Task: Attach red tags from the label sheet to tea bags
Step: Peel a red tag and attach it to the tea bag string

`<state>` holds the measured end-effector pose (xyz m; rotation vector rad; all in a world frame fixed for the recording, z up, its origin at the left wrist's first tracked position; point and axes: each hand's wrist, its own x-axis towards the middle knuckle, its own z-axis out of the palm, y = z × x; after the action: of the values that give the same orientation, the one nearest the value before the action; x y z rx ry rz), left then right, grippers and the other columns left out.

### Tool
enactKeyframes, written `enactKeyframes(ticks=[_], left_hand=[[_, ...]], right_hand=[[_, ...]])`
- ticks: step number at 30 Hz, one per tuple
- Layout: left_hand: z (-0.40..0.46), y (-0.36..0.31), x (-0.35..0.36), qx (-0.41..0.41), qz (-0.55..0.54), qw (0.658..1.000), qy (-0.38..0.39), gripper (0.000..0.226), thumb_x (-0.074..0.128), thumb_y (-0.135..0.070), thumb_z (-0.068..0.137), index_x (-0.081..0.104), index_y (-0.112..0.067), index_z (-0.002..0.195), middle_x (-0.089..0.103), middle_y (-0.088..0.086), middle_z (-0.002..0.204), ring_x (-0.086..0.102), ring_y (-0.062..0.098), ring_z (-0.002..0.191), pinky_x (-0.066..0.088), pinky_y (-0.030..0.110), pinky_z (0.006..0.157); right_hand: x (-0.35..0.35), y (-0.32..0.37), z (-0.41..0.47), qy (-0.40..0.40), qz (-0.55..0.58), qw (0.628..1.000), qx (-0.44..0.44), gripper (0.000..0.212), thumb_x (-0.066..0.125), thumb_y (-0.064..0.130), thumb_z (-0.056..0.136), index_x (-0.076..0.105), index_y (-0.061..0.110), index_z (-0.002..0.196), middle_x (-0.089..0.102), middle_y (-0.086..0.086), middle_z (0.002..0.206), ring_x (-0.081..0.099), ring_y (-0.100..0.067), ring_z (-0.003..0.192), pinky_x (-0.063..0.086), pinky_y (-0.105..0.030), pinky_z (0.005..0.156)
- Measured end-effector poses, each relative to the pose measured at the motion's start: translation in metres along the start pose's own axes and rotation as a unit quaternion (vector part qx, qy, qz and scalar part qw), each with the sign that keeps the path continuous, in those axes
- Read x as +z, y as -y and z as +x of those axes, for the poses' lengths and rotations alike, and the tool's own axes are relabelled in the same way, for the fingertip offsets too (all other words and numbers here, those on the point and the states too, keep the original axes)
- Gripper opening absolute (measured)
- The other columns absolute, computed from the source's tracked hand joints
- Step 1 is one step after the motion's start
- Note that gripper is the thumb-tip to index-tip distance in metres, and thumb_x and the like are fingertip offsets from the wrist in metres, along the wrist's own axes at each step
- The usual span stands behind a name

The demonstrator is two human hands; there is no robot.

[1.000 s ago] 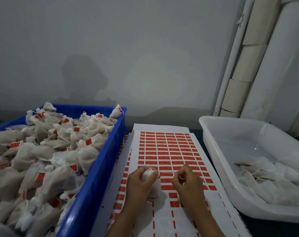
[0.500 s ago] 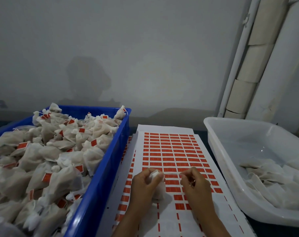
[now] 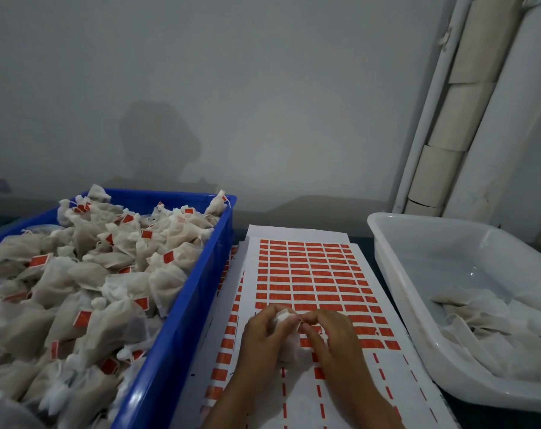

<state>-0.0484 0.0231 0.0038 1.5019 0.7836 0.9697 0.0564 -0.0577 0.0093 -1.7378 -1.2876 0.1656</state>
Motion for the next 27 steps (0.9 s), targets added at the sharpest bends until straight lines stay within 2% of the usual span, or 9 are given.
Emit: enactKeyframes(ticks=[4,7,9,14,16,18,21,25,27], left_hand=[[-0.002,0.0,0.001,-0.026,-0.035,0.999,0.027,0.015,0.061,-0.031,0.084,0.06,-0.022,0.097,0.065,-0.008,0.095,0.065,0.017,0.087,0.056,0.019,0.067],[-0.003,-0.001,-0.001,-0.01,0.022,0.998,0.062,0.04,0.07,-0.052,0.065,0.055,-0.031,0.097,0.061,-0.028,0.088,0.063,0.0,0.086,0.051,0.011,0.057],[-0.004,0.0,-0.002,-0.013,0.063,0.995,0.072,0.054,0.068,-0.064,0.053,0.053,-0.037,0.097,0.058,-0.034,0.086,0.061,-0.005,0.085,0.047,0.006,0.053],[0.001,0.008,-0.009,-0.006,0.128,0.989,0.072,0.026,0.057,-0.056,0.075,0.058,-0.034,0.09,0.062,-0.02,0.087,0.064,0.005,0.084,0.051,0.012,0.066],[-0.001,0.008,-0.01,0.0,0.138,0.987,0.083,0.021,0.052,-0.051,0.083,0.06,-0.032,0.086,0.064,-0.018,0.083,0.064,0.006,0.082,0.048,0.011,0.065],[-0.004,0.003,-0.009,-0.014,0.111,0.989,0.095,0.022,0.05,-0.051,0.084,0.062,-0.032,0.086,0.065,-0.02,0.082,0.064,0.002,0.082,0.045,0.008,0.061],[-0.006,-0.007,-0.009,-0.056,0.018,0.992,0.115,0.021,0.055,-0.049,0.077,0.066,-0.034,0.086,0.067,-0.021,0.082,0.064,-0.001,0.083,0.047,0.008,0.059],[-0.006,-0.012,-0.012,-0.09,-0.042,0.987,0.126,0.021,0.061,-0.046,0.069,0.069,-0.033,0.083,0.07,-0.017,0.082,0.066,0.011,0.084,0.05,0.017,0.069],[-0.006,-0.015,-0.012,-0.096,-0.05,0.985,0.136,0.022,0.057,-0.048,0.07,0.069,-0.036,0.083,0.071,-0.015,0.079,0.067,0.008,0.08,0.049,0.016,0.066]], right_hand=[[0.003,0.001,0.0,-0.027,-0.052,0.998,0.002,0.036,0.045,0.052,0.082,0.064,0.027,0.099,0.064,0.015,0.103,0.057,-0.006,0.086,0.044,-0.016,0.089],[0.003,0.005,0.0,-0.032,-0.026,0.998,0.053,0.023,0.047,0.048,0.08,0.057,0.033,0.095,0.065,0.012,0.1,0.061,-0.011,0.089,0.051,-0.031,0.089],[0.001,0.004,-0.001,-0.036,-0.047,0.997,0.048,0.03,0.045,0.051,0.079,0.059,0.031,0.096,0.065,0.012,0.099,0.061,-0.01,0.087,0.051,-0.028,0.089],[0.002,-0.002,0.002,-0.058,-0.08,0.994,0.038,0.014,0.056,0.037,0.084,0.061,0.029,0.093,0.065,0.013,0.098,0.056,-0.001,0.077,0.036,-0.004,0.08],[0.003,-0.002,0.002,-0.066,-0.085,0.994,0.03,0.013,0.058,0.035,0.084,0.063,0.027,0.093,0.066,0.012,0.096,0.055,-0.001,0.074,0.032,-0.002,0.076],[0.003,-0.001,0.002,-0.071,-0.071,0.994,0.032,0.02,0.055,0.038,0.083,0.064,0.025,0.095,0.067,0.01,0.098,0.057,-0.004,0.075,0.036,-0.004,0.078],[0.003,0.001,0.002,-0.055,-0.048,0.996,0.049,0.042,0.044,0.05,0.078,0.063,0.022,0.103,0.067,0.007,0.104,0.059,-0.007,0.086,0.046,-0.019,0.09],[0.007,0.004,0.0,-0.041,-0.05,0.997,0.042,0.051,0.041,0.054,0.075,0.063,0.02,0.106,0.066,0.005,0.108,0.054,-0.002,0.087,0.042,-0.018,0.096],[0.006,0.007,-0.001,-0.035,-0.038,0.998,0.036,0.071,0.035,0.071,0.073,0.065,0.016,0.106,0.065,0.004,0.108,0.052,-0.001,0.09,0.042,-0.025,0.1]])
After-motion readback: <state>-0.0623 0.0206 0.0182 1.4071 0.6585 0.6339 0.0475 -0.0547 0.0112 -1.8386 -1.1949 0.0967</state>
